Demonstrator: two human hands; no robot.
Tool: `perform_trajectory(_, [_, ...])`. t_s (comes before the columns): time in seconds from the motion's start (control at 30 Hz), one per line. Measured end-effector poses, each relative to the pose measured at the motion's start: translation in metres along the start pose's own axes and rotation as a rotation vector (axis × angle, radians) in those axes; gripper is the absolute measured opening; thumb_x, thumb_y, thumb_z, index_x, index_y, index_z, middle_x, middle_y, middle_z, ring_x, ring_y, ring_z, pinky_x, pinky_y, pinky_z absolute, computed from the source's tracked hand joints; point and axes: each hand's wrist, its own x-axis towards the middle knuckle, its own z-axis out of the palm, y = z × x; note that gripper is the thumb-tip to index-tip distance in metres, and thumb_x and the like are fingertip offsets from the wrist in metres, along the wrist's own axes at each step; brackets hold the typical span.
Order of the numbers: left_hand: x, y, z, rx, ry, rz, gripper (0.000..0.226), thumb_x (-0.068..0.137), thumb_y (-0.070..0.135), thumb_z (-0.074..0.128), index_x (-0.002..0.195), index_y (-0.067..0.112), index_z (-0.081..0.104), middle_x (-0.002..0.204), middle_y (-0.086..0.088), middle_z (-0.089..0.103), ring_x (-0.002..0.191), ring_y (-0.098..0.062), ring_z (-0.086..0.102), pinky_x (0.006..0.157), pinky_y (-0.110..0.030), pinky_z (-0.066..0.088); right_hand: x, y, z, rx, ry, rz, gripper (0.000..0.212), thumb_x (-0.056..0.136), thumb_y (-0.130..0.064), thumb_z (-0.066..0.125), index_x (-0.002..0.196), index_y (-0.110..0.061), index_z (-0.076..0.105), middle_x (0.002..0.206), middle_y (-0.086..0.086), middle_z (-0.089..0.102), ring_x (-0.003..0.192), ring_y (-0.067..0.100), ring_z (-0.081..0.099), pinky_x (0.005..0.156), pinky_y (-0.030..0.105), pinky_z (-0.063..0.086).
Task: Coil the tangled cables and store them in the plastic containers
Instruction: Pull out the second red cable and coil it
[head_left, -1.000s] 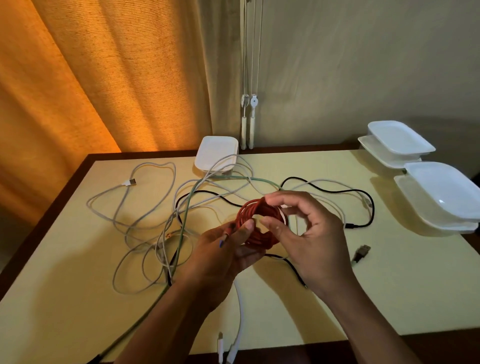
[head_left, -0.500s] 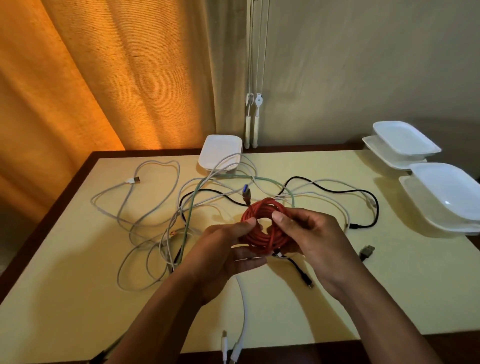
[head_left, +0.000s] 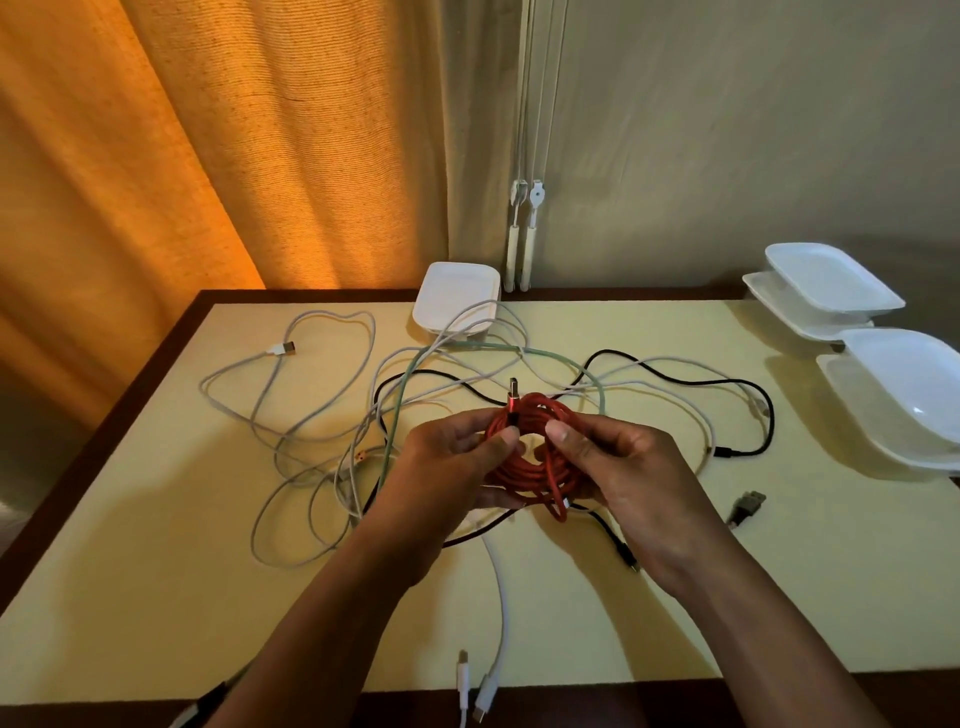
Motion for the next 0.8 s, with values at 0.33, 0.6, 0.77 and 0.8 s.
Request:
perform_trajectory(0.33, [-0.013, 0.011, -0.055, 0.036, 0.346, 0.137, 0.016, 0.101, 0.009, 0.061, 0.108, 0.013, 0.074, 0.091, -0.008, 0.079, 0.081, -0.022, 0.077, 0.074, -0.039, 0.065, 0.012, -0.006, 0.067, -0.063, -0.049, -0.081, 0.024, 0.091, -0.016, 0.074, 0.113, -0.026, 0.073, 0.096, -0.001, 0.077, 0.084, 0.019, 0.077, 0.087, 0.042, 0.062])
perform_trajectory(0.6, [-0.035, 0.009, -0.137, 0.228, 0.688, 0.185, 0.02, 0.1, 0.016, 0.064, 0.118, 0.02, 0.072, 0.098, 0.001, 0.076, 0.076, -0.01, 0.077, 0.074, -0.028, 0.063, 0.033, -0.002, 0.164, -0.099, -0.106, -0.064, 0.023, 0.089, -0.017, 0.077, 0.111, -0.02, 0.073, 0.082, 0.003, 0.077, 0.072, 0.024, 0.077, 0.078, 0.049, 0.063])
perform_trajectory(0.77, [-0.05, -0.01, -0.195, 0.337, 0.816, 0.102, 0.025, 0.099, 0.02, 0.066, 0.124, 0.018, 0.071, 0.102, 0.005, 0.075, 0.086, -0.007, 0.075, 0.091, -0.038, 0.06, 0.042, 0.002, 0.235, -0.19, -0.246, 0.002, 0.028, 0.089, -0.013, 0.077, 0.115, -0.011, 0.071, 0.088, 0.008, 0.076, 0.071, 0.018, 0.077, 0.076, 0.043, 0.064])
perform_trajectory(0.8, [-0.052, -0.013, -0.203, 0.348, 0.84, 0.087, 0.026, 0.099, 0.02, 0.066, 0.125, 0.017, 0.071, 0.108, 0.002, 0.075, 0.092, -0.01, 0.074, 0.094, -0.039, 0.058, 0.043, 0.003, 0.246, -0.225, -0.267, 0.003, 0.027, 0.088, -0.013, 0.077, 0.115, -0.009, 0.071, 0.088, 0.008, 0.075, 0.071, 0.018, 0.077, 0.076, 0.043, 0.064])
